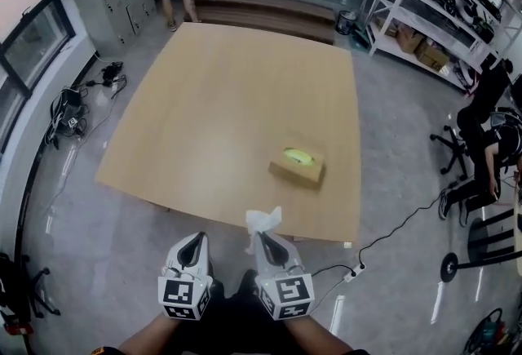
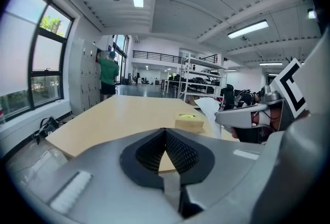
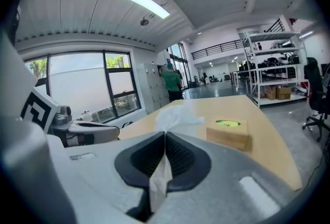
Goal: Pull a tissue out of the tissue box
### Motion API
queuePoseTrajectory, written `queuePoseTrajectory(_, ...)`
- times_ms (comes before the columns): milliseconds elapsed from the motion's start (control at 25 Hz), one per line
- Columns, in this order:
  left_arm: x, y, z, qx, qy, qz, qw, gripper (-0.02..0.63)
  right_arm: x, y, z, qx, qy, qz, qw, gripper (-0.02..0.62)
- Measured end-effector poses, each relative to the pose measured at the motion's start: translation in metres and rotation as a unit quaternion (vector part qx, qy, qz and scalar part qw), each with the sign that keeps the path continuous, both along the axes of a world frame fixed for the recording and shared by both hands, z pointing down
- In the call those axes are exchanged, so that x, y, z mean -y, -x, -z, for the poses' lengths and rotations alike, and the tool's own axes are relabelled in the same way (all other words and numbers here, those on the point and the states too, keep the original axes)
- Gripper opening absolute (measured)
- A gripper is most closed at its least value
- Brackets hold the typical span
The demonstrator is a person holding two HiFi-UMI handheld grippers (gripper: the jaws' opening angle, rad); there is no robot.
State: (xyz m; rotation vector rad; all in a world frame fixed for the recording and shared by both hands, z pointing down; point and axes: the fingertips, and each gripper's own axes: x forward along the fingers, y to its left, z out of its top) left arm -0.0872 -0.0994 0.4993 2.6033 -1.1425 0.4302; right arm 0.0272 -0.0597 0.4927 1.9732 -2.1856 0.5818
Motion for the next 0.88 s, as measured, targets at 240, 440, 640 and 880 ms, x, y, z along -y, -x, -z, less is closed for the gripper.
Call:
queuePoseTrajectory(240,-0.022,0.036,0.009,-0.004,-0.008,0.03,0.9995,0.018,-0.012,0.032,0.009,-0.003,-0.01,0.032,0.999,0.0)
queuePoseTrajectory(440,-0.049,0.078,0.015,-0.015,-0.015,0.051,0.9985,0.018,-0.025,0.072,0.019,-0.014,-0.017,0.054,0.998,0.0)
queuePoseTrajectory(640,-0.079,0.15,0.027,-0.022,-0.036,0.082,0.9957,0.018,-0.051,0.139,0.027,-0.025,-0.023,0.074,0.997,0.0)
queuePoseTrajectory(880,-0.123,0.222,0.027,-0.041,-0.031,0.104,0.9932,0.018,-0.105,0.21,0.022,-0.035,-0.017,0.086,0.995,0.0)
